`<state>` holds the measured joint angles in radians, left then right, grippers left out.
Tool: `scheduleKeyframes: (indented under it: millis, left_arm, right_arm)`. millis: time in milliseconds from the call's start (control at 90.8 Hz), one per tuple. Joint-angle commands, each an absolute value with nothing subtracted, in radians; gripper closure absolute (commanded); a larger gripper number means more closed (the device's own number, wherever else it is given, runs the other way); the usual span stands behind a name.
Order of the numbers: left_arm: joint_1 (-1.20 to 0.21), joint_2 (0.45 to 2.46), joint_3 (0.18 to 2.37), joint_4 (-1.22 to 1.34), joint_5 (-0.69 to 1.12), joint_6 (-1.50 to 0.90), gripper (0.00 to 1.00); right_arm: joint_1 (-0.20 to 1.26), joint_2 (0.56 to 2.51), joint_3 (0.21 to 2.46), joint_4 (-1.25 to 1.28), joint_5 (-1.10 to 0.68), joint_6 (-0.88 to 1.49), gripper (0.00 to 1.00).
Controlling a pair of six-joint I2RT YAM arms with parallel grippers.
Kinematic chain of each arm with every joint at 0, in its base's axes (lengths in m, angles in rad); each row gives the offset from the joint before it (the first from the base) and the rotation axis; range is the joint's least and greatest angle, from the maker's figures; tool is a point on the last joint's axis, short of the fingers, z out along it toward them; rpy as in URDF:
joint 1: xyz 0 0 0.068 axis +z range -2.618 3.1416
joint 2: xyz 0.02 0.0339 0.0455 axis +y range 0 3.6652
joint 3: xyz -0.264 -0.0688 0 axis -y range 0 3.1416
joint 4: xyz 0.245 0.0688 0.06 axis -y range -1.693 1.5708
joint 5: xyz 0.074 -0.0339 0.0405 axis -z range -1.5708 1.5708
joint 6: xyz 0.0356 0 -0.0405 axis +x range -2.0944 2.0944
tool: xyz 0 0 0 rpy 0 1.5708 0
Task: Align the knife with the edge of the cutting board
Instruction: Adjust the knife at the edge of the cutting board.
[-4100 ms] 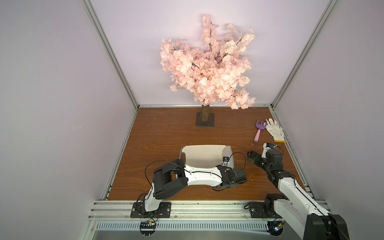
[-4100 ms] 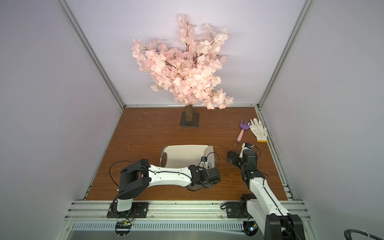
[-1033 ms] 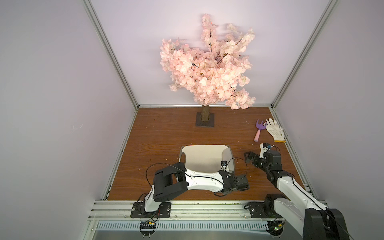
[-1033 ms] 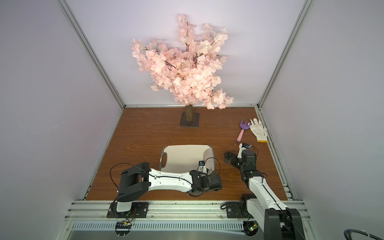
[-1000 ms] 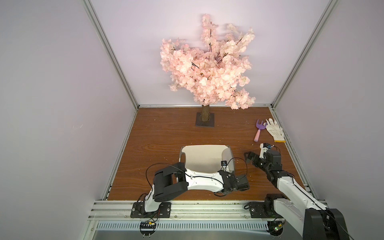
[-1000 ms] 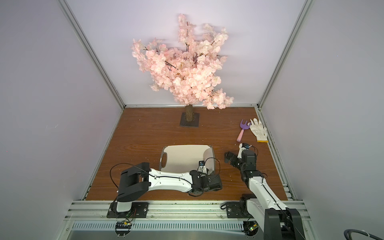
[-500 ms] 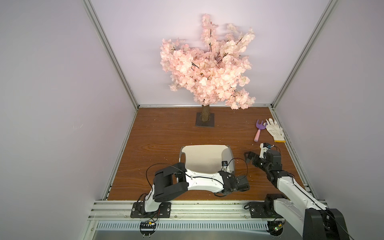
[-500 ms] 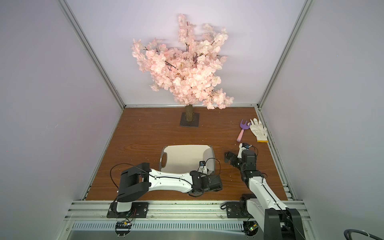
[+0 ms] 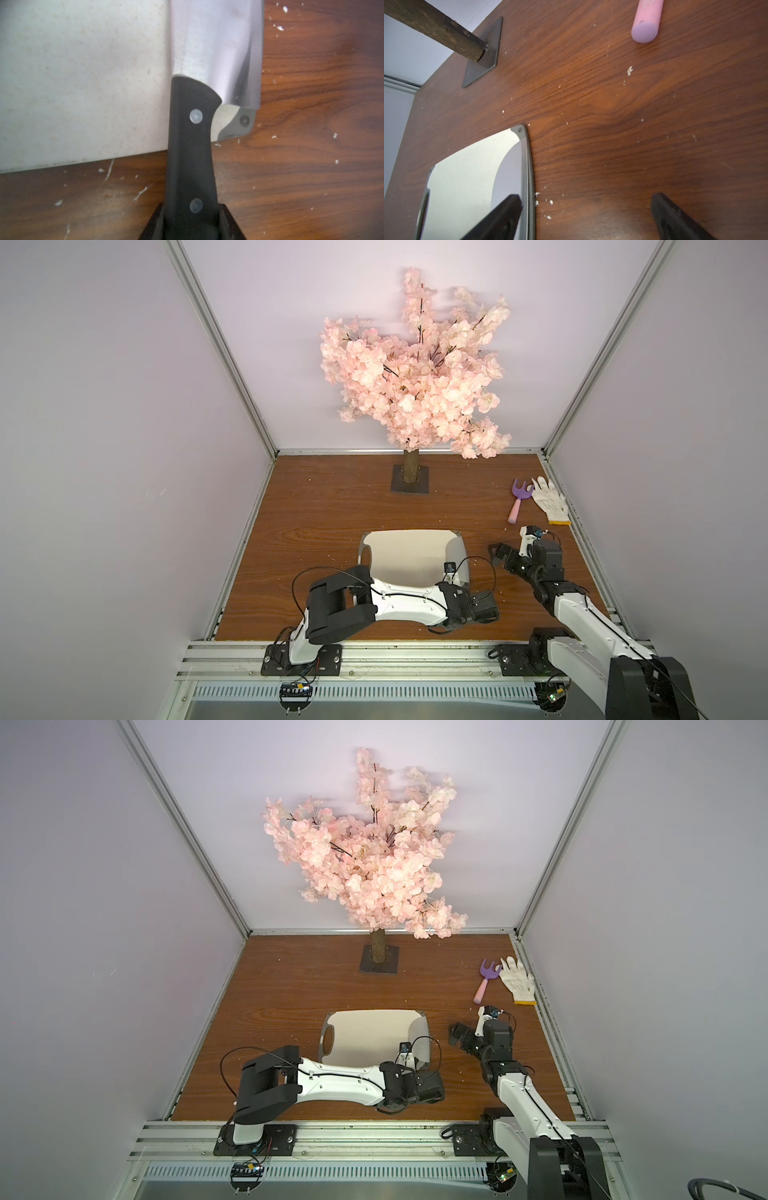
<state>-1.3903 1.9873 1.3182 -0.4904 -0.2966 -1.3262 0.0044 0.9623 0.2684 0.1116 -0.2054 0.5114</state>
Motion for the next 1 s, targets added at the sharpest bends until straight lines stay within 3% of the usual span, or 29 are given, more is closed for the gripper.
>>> scheduleKeyframes:
  millis: [0,396,682,837,991]
  left_arm:
    - [-1.405,2.03,1.282,-0.528,-0.259,-1.32,0.64]
    - [-1.405,2.025,1.281,-0.527,-0.263,-1.346,0.58]
    - [-1.405,2.025,1.288,-0.527,-0.268,-1.344,0.46]
    - [-1.405,2.023,1.29,-0.528,-0.274,-1.339,0.32]
    - [-1.405,2.009,1.29,-0.529,-0.283,-1.336,0.07]
  right_arm:
    - [0.0,0.966,0.262,0.132,-0.222,0.501,0.01]
    - [0.0,0.963,0.261,0.131,-0.228,0.501,0.01]
    - [0.0,0.967,0.259,0.135,-0.23,0.502,0.01]
    - [0.0,0.969,0.26,0.136,-0.231,0.502,0.01]
    - [0.0,0.969,0.261,0.137,-0.232,0.502,0.01]
